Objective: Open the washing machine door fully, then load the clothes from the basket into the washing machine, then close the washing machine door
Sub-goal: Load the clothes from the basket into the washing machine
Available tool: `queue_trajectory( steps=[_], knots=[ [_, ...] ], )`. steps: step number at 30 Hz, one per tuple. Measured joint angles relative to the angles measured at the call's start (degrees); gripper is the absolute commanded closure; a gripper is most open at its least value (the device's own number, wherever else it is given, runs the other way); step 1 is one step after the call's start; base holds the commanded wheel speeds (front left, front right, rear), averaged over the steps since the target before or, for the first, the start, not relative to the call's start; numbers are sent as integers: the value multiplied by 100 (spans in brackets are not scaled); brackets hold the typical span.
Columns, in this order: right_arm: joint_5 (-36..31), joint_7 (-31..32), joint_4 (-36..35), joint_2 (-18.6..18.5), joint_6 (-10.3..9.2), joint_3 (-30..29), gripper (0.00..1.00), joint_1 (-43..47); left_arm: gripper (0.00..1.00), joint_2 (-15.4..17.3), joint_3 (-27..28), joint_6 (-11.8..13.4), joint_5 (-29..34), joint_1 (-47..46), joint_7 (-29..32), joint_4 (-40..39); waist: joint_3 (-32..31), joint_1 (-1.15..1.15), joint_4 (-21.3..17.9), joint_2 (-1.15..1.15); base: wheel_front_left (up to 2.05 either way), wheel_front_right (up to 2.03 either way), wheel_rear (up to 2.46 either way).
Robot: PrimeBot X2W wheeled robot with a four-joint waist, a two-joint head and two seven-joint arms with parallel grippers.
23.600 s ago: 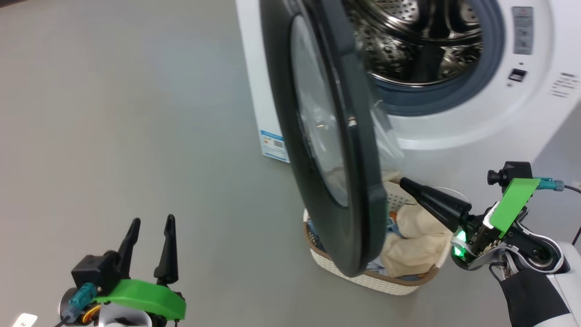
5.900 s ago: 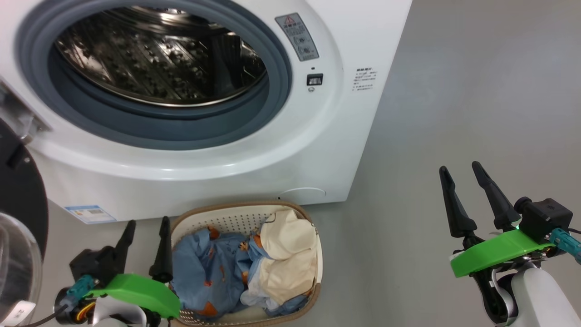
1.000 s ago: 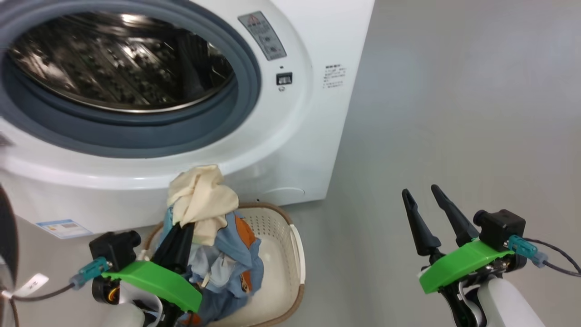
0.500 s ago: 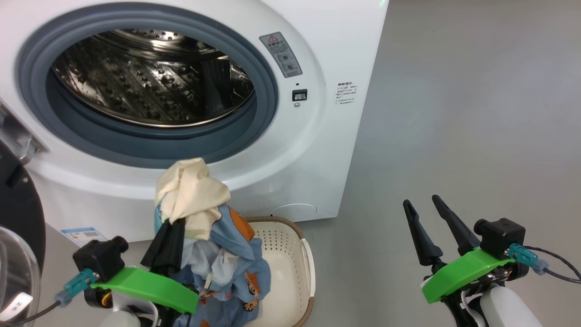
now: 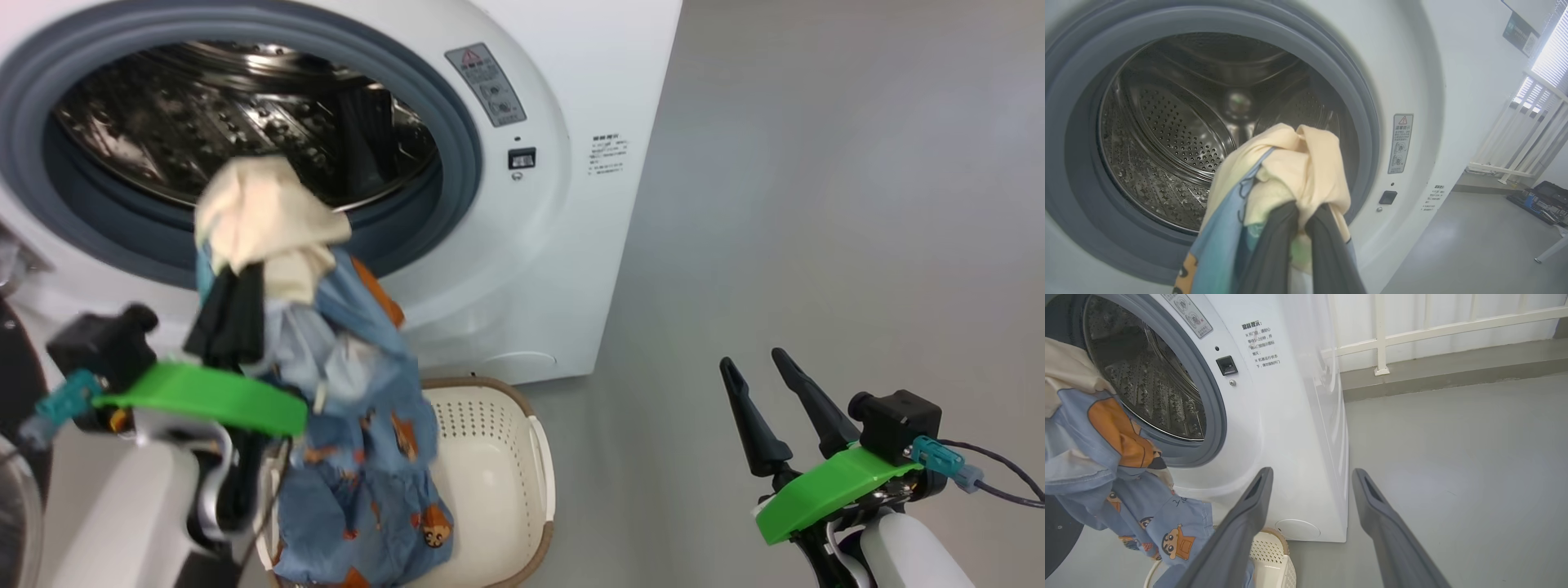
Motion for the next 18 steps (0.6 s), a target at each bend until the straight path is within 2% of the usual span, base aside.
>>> queue_trajectory(
  steps=[4, 9, 18],
  knots=[
    [-3, 0, -51, 36, 0, 91, 0, -45, 100, 79, 70, 44, 69, -458, 29, 336, 192, 0, -97, 0, 0, 0, 0],
    [-63, 0, -170, 108, 0, 122, 0, -279, 100, 158, 164, 38, 80, -1103, 34, 1216, 504, 0, -247, 0, 0, 0, 0],
    [-170, 0, -535, 230, 0, 37, 0, -536, 100, 256, 248, -170, 126, -2454, 16, 2910, 1220, 0, -552, 0, 0, 0, 0]
  ],
)
